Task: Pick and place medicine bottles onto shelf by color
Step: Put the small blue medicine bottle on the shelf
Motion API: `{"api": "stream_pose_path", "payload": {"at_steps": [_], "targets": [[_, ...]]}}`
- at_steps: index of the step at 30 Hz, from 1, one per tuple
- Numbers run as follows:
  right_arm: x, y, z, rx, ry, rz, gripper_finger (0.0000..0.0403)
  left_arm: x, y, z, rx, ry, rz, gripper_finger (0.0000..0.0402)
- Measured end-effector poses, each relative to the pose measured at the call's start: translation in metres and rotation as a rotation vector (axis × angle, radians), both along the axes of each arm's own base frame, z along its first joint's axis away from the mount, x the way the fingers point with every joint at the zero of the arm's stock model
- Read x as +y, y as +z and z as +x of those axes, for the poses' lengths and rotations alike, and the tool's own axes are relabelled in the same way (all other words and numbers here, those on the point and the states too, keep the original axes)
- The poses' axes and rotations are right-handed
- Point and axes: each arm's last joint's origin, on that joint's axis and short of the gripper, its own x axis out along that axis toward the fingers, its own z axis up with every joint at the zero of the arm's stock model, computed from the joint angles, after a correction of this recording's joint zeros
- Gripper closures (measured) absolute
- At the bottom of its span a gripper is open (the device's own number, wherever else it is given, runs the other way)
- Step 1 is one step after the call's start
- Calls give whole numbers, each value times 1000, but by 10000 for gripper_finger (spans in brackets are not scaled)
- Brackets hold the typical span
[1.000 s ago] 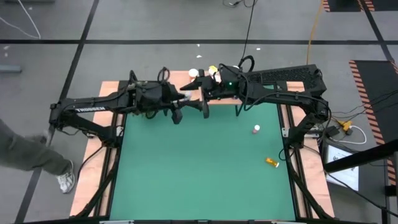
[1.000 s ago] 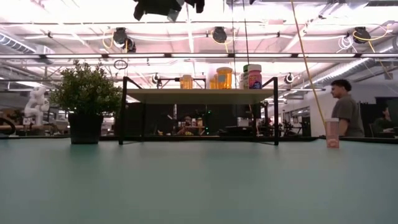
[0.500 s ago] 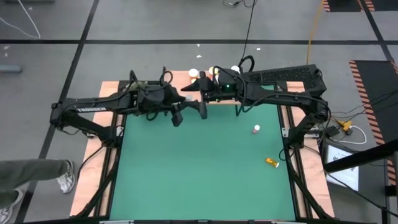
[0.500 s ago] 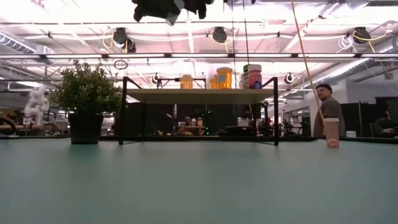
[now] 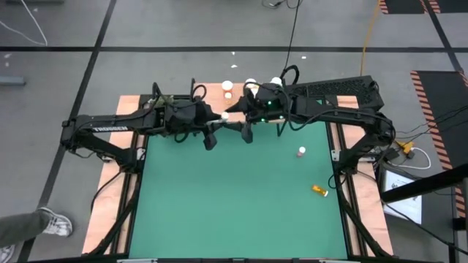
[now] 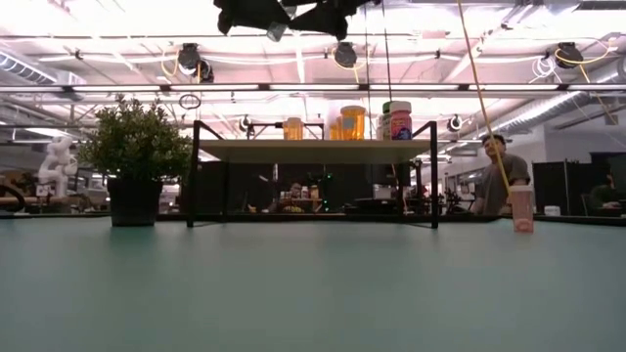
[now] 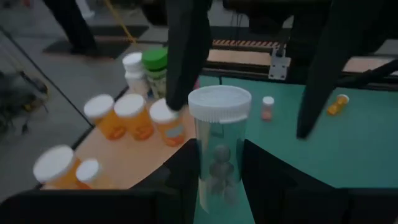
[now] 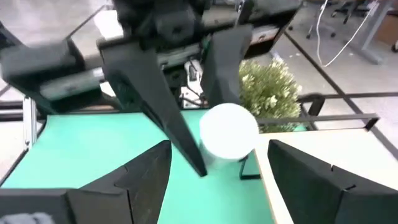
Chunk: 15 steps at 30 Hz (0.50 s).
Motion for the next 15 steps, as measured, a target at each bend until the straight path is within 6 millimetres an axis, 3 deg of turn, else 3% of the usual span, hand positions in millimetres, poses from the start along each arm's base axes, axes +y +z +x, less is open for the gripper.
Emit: {"api": "stream_pose_path", "payload": {"at_steps": [4, 11, 15], "targets": [[1, 10, -5, -42, 6, -21, 140, 0, 2, 1, -7, -27, 62, 293], [1, 10, -5, -50, -18, 50, 141, 0, 8, 3, -37, -63, 156, 293], [2, 12, -7, -57, -24, 72, 160, 0, 10, 4, -54, -77, 157, 293]]}}
